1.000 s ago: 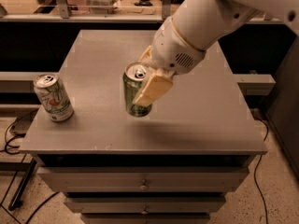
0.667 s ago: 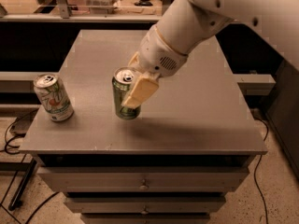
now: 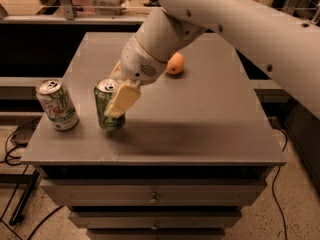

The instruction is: Move green can near 7up can

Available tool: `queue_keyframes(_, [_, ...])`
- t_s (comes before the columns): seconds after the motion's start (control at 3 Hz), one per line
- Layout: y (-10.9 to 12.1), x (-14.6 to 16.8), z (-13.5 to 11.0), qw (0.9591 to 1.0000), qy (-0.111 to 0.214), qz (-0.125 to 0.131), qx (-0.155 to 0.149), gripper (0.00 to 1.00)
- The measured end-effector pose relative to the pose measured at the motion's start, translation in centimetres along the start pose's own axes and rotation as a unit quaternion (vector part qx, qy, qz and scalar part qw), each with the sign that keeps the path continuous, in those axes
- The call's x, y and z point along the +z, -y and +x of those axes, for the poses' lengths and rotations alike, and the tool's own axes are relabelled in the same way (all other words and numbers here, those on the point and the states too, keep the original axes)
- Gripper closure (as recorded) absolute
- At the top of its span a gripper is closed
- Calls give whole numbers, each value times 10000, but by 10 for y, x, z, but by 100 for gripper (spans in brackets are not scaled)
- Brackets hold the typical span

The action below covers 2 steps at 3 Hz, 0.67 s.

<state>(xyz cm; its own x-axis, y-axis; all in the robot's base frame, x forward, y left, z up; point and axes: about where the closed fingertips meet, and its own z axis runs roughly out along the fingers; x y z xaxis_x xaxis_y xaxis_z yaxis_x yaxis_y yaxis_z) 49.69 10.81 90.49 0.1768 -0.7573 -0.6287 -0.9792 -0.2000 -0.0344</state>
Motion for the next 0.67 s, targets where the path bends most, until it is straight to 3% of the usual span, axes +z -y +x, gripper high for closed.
queue_keyframes(0.33, [8, 19, -13, 9998, 74, -178, -74, 84])
queue_keyframes(0.67, [13, 35, -18, 9995, 85, -306, -65, 61])
